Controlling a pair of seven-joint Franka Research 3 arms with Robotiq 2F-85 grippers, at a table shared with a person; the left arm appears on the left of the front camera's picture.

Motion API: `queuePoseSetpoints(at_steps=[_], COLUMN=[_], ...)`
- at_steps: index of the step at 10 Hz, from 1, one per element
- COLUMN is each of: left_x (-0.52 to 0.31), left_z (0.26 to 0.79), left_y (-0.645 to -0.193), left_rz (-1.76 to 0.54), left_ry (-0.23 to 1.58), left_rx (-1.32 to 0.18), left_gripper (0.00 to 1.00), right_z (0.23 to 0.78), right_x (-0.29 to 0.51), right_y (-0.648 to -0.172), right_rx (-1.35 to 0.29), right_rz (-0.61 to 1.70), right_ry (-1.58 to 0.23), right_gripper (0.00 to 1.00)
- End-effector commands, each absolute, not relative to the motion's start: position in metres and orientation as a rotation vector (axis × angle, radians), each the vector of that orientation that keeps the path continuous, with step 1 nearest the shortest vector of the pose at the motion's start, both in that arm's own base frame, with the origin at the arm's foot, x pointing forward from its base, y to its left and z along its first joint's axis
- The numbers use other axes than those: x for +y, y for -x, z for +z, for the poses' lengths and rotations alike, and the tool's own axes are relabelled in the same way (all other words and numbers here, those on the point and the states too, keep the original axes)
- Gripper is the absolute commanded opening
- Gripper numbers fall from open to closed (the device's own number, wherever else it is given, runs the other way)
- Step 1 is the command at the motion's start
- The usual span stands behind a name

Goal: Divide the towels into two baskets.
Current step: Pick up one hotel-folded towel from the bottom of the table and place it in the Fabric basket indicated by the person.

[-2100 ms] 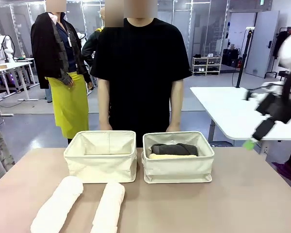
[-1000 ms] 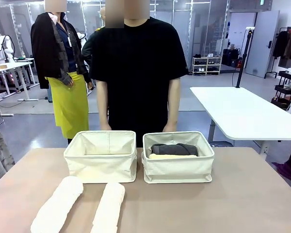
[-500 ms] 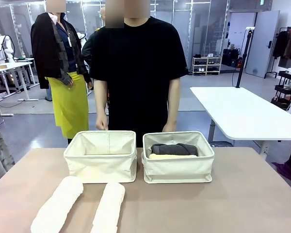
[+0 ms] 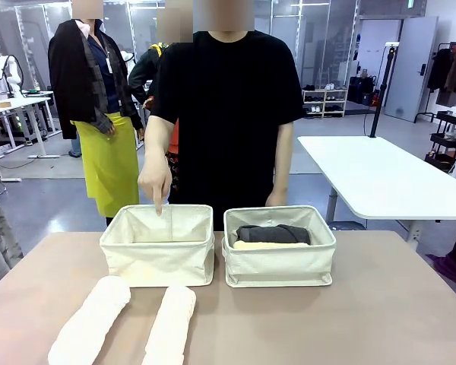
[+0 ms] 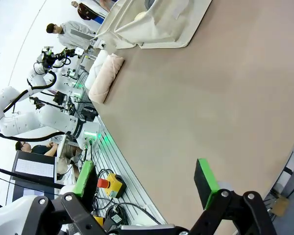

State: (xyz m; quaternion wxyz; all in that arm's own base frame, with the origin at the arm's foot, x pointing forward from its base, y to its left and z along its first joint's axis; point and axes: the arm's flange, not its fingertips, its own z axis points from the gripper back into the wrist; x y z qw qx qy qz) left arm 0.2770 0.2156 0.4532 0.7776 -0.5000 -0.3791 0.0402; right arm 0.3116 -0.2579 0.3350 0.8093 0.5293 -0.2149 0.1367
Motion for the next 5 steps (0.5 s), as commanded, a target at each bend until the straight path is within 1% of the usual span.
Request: queuePoseSetpoints(at_steps=[1,5], left_x=[0.2170,0.2170], left_z=[0.4539,0.4539], left_y=[-0.2752,-0.2752], left_rz=[0.087,0.087], left_ry=[1.086,1.086], left_rx=[-0.827,-0.827], left_gripper=[1.00,1.00], right_z=[0.3384,0.3384], right_x=[-0.2567,-0.2567], right_y=[-0.3080,-0.3080], right_rx=[-0.448,-0.448], right_rz=[0.293,0.293], right_ry=[-1.121,-1.121], right_gripper=[1.00,1.00])
